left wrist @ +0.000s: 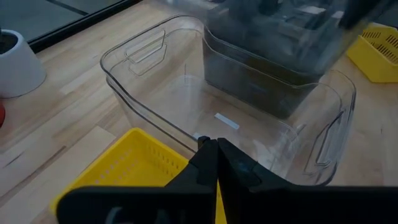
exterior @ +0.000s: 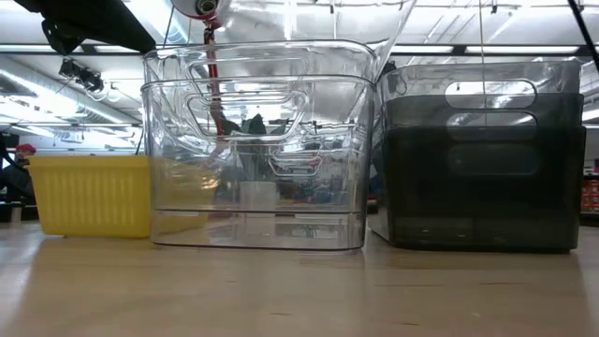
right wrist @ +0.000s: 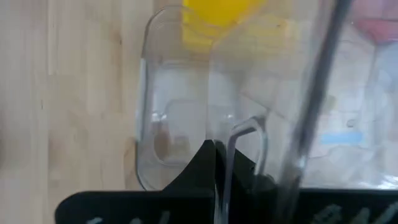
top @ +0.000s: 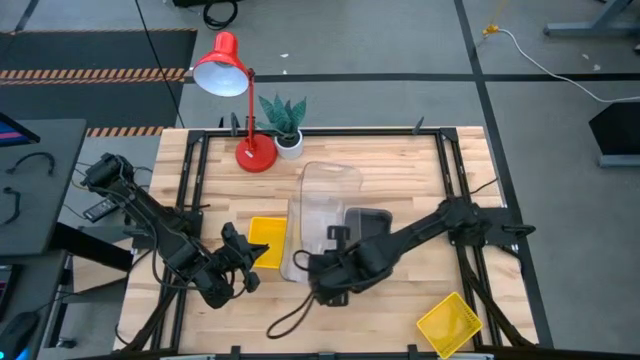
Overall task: Stack baskets by color
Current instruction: Stack the transparent bin on the center transparent bin
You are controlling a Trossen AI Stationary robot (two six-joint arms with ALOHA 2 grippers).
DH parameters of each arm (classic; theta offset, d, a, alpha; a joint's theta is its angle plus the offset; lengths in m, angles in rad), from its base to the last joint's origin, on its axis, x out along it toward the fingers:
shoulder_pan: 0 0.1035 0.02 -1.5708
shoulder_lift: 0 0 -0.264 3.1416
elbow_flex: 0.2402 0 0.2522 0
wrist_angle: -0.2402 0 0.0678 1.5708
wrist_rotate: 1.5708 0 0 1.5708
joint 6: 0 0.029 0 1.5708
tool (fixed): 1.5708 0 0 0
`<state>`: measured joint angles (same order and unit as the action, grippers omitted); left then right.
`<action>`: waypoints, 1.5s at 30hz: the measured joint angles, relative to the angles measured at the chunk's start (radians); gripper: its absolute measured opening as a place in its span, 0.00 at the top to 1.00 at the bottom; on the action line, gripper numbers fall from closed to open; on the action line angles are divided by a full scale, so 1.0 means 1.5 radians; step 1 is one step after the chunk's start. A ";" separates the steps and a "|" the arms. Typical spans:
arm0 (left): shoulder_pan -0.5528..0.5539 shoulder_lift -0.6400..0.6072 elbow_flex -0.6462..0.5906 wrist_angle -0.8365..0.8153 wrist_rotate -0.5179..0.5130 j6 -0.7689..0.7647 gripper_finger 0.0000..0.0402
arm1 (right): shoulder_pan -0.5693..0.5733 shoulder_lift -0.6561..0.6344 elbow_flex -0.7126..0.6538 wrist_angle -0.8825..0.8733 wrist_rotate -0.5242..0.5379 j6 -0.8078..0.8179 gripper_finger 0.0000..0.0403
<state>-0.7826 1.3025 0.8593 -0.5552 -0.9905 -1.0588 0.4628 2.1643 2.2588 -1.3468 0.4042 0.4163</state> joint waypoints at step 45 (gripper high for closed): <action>0.001 0.000 0.000 -0.009 -0.003 0.000 0.96 | 0.024 0.053 0.035 0.050 -0.154 -0.030 0.92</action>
<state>-0.7818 1.3025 0.8598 -0.5686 -0.9947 -1.0592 0.4989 2.2444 2.3112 -1.2716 0.1726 0.3717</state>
